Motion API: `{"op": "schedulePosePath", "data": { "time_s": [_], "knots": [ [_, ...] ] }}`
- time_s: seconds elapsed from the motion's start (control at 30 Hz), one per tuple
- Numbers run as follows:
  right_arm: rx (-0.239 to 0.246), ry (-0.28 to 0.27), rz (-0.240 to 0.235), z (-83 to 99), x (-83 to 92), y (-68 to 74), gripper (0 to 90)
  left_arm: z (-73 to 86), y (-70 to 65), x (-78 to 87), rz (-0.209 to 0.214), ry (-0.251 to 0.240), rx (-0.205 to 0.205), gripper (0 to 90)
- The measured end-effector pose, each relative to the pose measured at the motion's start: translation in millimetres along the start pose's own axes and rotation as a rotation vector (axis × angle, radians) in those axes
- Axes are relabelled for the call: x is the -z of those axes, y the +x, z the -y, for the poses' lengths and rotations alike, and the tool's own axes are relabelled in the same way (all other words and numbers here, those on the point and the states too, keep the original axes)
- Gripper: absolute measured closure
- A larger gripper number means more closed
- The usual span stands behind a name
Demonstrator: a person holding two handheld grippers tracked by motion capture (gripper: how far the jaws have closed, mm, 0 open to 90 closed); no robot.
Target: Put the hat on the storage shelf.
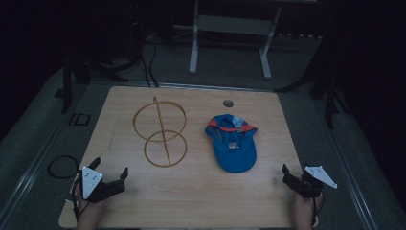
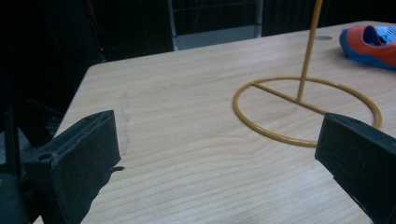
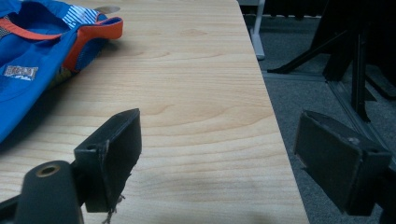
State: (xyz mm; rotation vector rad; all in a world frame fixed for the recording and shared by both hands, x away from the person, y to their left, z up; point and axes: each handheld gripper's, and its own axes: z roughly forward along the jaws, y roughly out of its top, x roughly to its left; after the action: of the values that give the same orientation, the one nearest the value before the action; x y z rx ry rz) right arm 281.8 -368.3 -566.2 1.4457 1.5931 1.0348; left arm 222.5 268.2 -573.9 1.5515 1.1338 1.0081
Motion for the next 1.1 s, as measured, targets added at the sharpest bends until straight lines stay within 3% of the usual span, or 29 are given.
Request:
{"op": "schedulePosePath", "data": {
  "time_s": [0.07,0.13,0.27,0.37,0.5,0.6,0.63,0.83,0.93,1.1],
  "knots": [
    [-0.001,-0.003,0.001,0.1,0.2,-0.1,15.1,0.0,-0.3,-0.3,-0.005,0.006,0.0,0.2],
    [-0.013,0.003,0.035,-0.3,-0.8,0.4,15.1,0.0,-0.4,-0.1,-0.014,0.011,0.004,0.2],
    [-0.046,0.02,0.017,-0.7,-1.7,-1.4,15.1,-0.8,0.1,0.7,-0.013,0.007,0.024,0.2],
    [-0.029,0.042,0.019,-1.3,-3.3,0.8,15.1,-1.2,-1.0,1.2,-0.012,-0.002,0.013,0.2],
    [-0.019,0.085,-0.035,-3.3,-7.9,5.0,15.1,-1.2,-2.2,0.5,-0.017,0.011,-0.008,0.2],
    [-0.001,0.112,-0.063,-8.4,-12.0,7.3,15.1,-1.1,-1.9,0.6,-0.01,0.019,0.008,0.2],
    [-0.003,0.113,-0.088,-13.8,-13.9,7.5,15.1,-1.4,-2.3,0.8,-0.006,0.016,0.008,0.2],
    [-0.006,0.147,-0.134,-27.4,-18.4,8.0,15.1,-2.6,-4.1,0.7,0.014,0.03,0.004,0.2],
    [-0.004,0.146,-0.146,-31.9,-19.5,8.1,14.9,-3.1,-3.9,1.2,0.018,0.025,0.023,0.3],
    [0.045,0.109,-0.171,-45.7,-21.9,11.8,13.6,-2.8,-4.3,0.8,0.027,0.037,0.019,0.2]
  ]
}}
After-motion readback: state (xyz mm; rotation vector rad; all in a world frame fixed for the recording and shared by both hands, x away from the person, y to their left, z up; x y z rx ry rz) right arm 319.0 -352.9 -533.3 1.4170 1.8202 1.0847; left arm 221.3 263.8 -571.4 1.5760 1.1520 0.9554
